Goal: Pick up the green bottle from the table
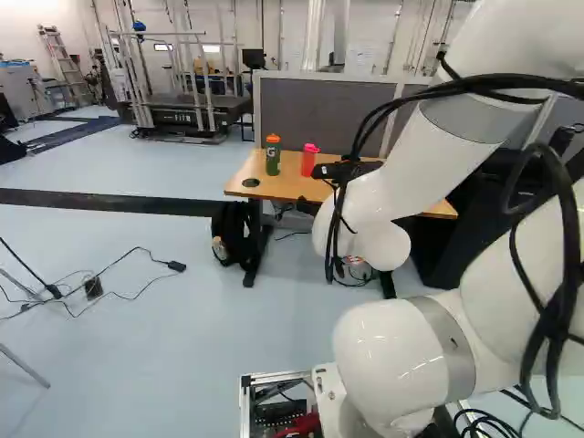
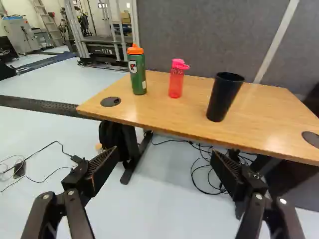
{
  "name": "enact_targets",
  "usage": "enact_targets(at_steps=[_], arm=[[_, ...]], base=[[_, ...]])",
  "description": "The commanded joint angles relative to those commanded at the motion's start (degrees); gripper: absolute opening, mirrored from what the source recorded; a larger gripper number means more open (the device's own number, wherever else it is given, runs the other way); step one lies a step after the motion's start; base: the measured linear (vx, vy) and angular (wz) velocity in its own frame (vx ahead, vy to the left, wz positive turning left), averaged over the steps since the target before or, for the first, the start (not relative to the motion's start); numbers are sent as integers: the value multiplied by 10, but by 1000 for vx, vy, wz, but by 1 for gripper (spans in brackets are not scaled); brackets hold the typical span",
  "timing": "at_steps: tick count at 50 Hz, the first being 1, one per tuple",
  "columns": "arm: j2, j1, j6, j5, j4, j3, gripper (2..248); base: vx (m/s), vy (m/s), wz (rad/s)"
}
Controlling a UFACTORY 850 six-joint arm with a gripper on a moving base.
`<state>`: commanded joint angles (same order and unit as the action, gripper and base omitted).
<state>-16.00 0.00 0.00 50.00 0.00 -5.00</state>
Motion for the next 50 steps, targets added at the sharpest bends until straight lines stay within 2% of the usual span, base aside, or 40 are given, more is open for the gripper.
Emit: enact_targets(at_steps=[32, 49, 50], arm=[[0, 0, 0, 0, 0, 0, 247], [0, 0, 0, 0, 0, 0, 247], [19, 3, 0, 0, 0, -16, 247]], base=[[250, 86, 132], [276, 69, -11], [236, 56, -22]])
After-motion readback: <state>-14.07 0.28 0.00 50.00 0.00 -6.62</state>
